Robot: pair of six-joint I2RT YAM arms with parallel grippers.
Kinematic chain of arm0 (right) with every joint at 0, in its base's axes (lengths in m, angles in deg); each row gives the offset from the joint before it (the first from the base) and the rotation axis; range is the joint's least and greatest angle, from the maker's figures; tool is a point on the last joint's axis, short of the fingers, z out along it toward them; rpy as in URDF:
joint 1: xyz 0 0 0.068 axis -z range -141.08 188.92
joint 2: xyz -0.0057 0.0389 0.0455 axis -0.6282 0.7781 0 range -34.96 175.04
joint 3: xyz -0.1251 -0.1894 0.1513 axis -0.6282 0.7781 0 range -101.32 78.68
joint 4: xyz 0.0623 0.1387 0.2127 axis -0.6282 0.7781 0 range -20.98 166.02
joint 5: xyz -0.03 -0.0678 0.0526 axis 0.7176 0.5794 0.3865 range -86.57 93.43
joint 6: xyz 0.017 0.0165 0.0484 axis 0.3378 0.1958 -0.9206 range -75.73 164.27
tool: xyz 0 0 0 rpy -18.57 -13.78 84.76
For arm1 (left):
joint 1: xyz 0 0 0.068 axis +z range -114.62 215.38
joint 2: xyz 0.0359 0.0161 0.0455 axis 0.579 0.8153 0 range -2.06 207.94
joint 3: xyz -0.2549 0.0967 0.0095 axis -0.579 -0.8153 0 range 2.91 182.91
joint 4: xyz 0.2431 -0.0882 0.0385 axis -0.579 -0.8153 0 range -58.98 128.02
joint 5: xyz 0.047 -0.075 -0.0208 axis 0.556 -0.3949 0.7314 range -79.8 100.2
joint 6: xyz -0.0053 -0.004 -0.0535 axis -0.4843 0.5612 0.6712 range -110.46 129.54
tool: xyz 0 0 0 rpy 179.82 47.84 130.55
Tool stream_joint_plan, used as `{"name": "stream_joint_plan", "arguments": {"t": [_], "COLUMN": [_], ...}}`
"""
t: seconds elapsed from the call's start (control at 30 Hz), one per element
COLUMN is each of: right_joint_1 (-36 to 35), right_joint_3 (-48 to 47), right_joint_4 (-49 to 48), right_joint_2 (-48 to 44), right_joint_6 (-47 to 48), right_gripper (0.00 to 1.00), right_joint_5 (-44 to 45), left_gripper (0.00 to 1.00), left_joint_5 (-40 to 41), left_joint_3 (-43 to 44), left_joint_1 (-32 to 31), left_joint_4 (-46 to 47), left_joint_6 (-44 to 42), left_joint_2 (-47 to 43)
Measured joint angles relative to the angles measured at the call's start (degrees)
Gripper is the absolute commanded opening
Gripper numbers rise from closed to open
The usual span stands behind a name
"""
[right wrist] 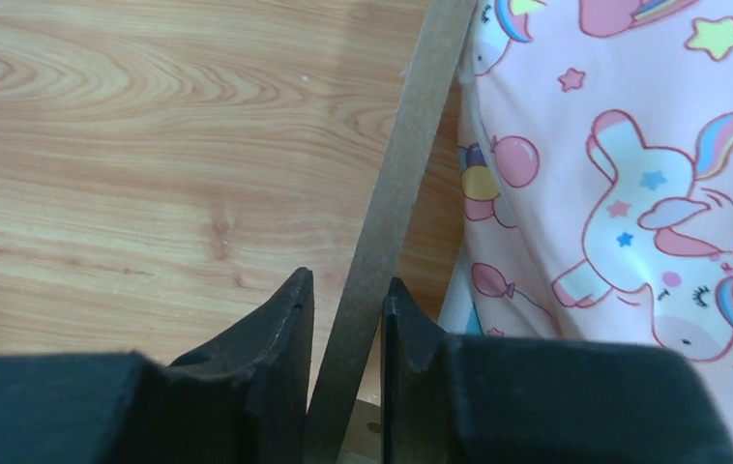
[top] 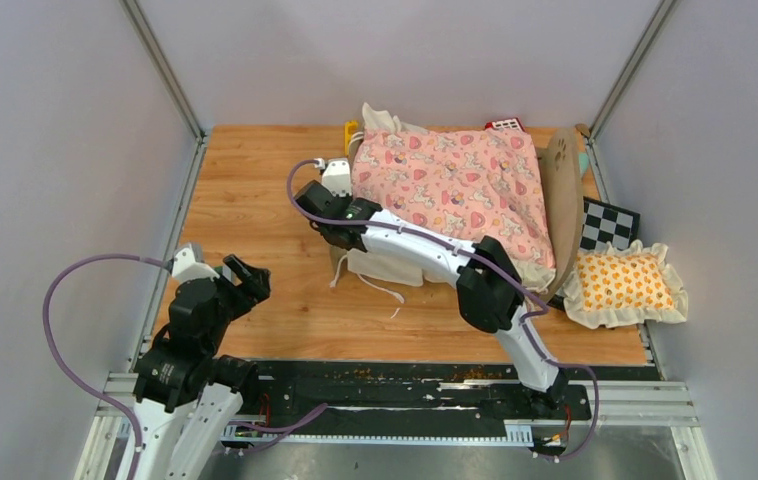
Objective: Set up the pet bed
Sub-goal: Adjust the bed frame at the center of the board.
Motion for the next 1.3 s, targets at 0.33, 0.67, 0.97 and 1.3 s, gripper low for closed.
{"name": "stream_joint_plan", "arguments": {"t": [0.33, 0.67, 0.97, 1.3], "right_joint_1": [-0.68, -10.88, -16.2, -9.27], "right_joint_3": [17.92, 28.68, 41.24, 63.73], "right_joint_4": [-8.74, -10.82, -16.11, -14.56], "right_joint_2": [-11.34, -19.8, -29.27, -55.74], "right_joint_6": [11.3, 28.63, 43.91, 48.35], "right_gripper": [0.0, 0.0, 0.13, 0.95], "right_joint_5": [-6.36, -15.37, -27.5, -27.56], "left_gripper": [0.9, 0.9, 0.9, 0.9], "left_joint_5": [2.51, 5.22, 6.71, 6.64], "left_joint_3": [0.02, 1.29, 2.36, 3.34], "left_joint_1": [0.0, 0.0, 0.0, 0.0], "left_joint_4": [0.0, 0.35, 0.42, 0.44], "left_joint_6": [-0.5, -1.36, -1.68, -3.3], "left_joint_2": [-1.66, -1.49, -1.49, -1.49]}}
